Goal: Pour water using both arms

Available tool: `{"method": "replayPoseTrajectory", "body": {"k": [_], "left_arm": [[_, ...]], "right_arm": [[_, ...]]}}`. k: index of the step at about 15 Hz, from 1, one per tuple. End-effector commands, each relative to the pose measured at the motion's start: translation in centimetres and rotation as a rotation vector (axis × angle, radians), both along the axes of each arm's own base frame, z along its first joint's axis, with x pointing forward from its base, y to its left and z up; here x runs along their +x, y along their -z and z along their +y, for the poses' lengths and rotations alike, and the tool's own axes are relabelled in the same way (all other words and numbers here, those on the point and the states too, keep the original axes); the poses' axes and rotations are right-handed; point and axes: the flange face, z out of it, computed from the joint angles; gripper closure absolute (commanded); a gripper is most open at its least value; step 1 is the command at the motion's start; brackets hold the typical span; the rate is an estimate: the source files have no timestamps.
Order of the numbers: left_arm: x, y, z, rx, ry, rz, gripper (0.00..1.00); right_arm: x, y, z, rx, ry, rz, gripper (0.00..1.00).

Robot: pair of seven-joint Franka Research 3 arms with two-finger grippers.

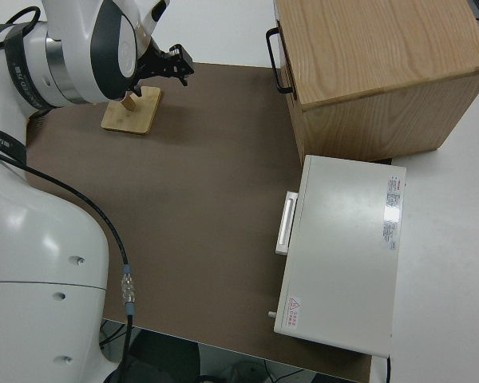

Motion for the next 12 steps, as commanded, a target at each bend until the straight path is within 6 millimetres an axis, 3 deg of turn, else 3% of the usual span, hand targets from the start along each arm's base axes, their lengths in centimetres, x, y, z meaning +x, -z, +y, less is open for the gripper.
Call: {"method": "replayPoseTrajectory", "body": {"k": [1,3,8,12], "left_arm": [[0.8,-0.3,5.1,0.019,0.045,-0.035,0.01],[1.2,0.1,7.7,0.026,0.075,-0.055,0.01],[0.5,1.0,16.5,0.051,0.143,-0.097,0.01],[-0.5,1.2,21.8,0.070,0.171,-0.130,0.01]], "right_arm": [[0.6,1.4,3.2,-0.032,-0.109,-0.062,0.013],[1.0,2.2,5.1,-0.045,-0.145,-0.105,0.013],[2.2,4.8,9.6,-0.080,-0.226,-0.175,0.015],[3.4,6.3,10.5,-0.097,-0.250,-0.218,0.013]]}}
